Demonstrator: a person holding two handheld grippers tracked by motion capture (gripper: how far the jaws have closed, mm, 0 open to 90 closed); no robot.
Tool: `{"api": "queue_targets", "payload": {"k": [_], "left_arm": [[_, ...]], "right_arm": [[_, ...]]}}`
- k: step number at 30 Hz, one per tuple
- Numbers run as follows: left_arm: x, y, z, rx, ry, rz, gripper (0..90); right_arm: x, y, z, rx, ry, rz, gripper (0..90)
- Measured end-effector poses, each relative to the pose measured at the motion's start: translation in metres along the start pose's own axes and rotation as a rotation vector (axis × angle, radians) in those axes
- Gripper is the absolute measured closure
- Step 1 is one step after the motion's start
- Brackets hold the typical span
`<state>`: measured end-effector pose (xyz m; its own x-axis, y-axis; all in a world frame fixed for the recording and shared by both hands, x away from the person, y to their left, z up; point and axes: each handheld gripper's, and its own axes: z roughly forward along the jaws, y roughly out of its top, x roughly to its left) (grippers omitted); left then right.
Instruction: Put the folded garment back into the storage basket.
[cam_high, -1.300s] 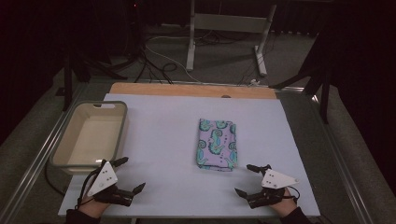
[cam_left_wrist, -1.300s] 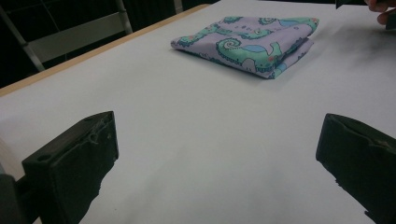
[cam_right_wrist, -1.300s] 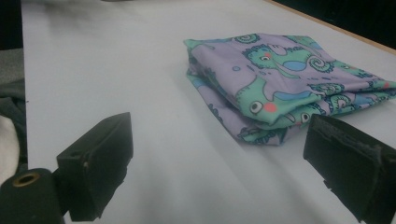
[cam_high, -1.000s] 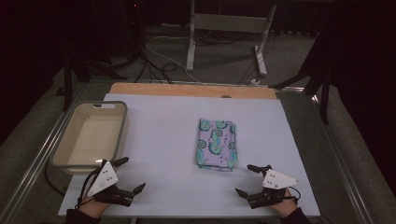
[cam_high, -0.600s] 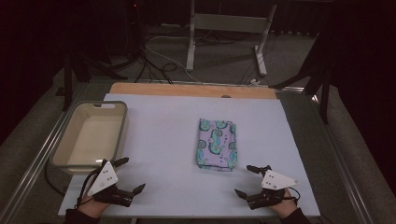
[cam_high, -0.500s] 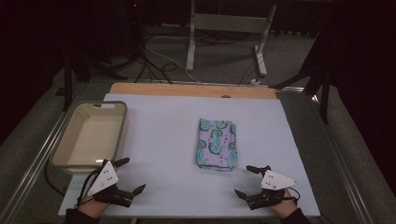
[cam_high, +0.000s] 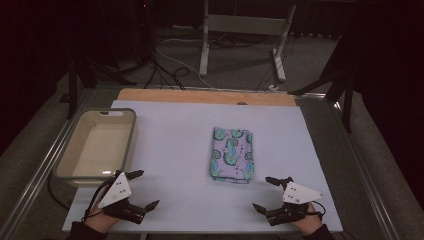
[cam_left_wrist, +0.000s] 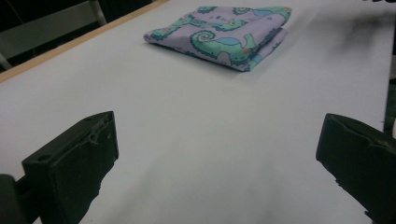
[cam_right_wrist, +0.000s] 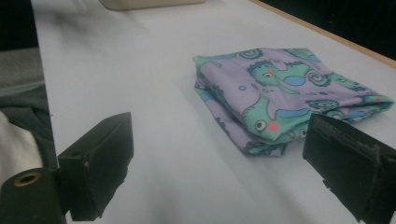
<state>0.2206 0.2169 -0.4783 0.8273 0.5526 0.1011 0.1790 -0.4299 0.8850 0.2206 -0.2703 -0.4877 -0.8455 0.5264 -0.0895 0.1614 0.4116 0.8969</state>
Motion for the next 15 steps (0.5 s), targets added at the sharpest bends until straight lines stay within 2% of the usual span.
{"api": "queue_targets", "payload": {"k": [3, 7, 13, 15], "left_arm": [[-0.001, 0.004, -0.001, 0.002, -0.010, 0.007, 0.0], [0.000, 0.010, -0.003, -0.005, -0.033, -0.004, 0.0], [0.001, 0.017, -0.004, 0.003, -0.036, 0.007, 0.0], [0.002, 0.020, -0.006, 0.004, -0.041, 0.007, 0.0]], "right_arm": [[0.001, 0.006, -0.003, 0.001, -0.002, -0.003, 10.5], [0.001, 0.013, -0.007, -0.007, -0.001, -0.006, 10.5], [-0.002, 0.027, -0.014, -0.026, -0.007, -0.019, 10.4], [-0.006, 0.038, -0.020, -0.035, -0.011, -0.038, 10.3]]}}
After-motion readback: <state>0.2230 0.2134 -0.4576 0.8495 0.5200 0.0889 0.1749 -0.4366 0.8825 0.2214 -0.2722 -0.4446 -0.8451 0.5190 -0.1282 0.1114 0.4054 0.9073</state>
